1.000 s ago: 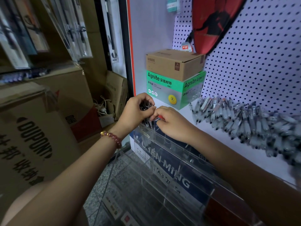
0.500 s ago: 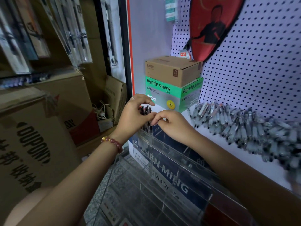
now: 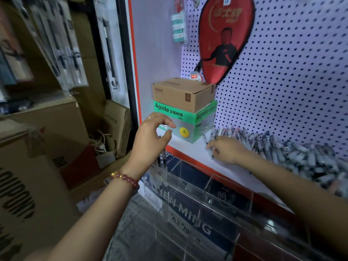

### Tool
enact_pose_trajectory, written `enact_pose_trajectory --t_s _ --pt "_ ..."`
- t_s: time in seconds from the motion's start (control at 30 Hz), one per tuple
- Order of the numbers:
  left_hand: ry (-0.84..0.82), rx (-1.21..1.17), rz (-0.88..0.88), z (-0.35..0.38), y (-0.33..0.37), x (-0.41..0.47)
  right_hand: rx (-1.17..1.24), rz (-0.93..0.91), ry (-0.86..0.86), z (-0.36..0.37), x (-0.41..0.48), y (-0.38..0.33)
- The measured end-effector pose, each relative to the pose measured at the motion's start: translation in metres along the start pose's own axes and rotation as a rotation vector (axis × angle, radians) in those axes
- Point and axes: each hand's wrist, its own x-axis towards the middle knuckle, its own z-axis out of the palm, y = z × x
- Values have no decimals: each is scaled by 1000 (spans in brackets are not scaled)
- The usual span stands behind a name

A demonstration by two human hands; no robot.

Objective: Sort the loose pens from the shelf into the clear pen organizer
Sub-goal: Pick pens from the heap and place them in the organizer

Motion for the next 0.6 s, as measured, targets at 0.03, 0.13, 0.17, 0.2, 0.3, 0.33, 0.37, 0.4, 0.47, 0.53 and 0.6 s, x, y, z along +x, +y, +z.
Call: enact_pose_trajectory --t_s 0.03,0.13,0.17,0.2,0.3,0.33,0.37,0.4,0.47,0.53,0.6 --pt "-3 -7 4 0 1 0 -107 -10 -1 2 2 -1" --pt "-14 -22 -9 -1 2 -1 -280 20 -92 9 8 -7" --pt "-14 -25 -14 -1 2 -3 -305 27 -105 11 8 -9" --pt "-14 -28 -20 -2 3 -4 -321 26 -99 11 7 -10" --pt "-25 -42 -47 0 6 -7 -248 30 -55 9 7 -13" --pt "-32 -48 -50 0 8 -8 -192 37 -46 9 8 -14" --pt "-39 -52 -48 1 10 -9 -131 49 -38 9 9 -14" --pt "-46 -55 -42 1 11 -9 -80 69 -19 9 11 -15" --pt "-52 -62 -32 2 12 -9 26 121 42 10 14 -14" --pt "-51 -63 -37 3 12 -9 122 171 111 10 13 -13" --pt "-49 -61 -39 4 12 -9 196 190 186 9 13 -11"
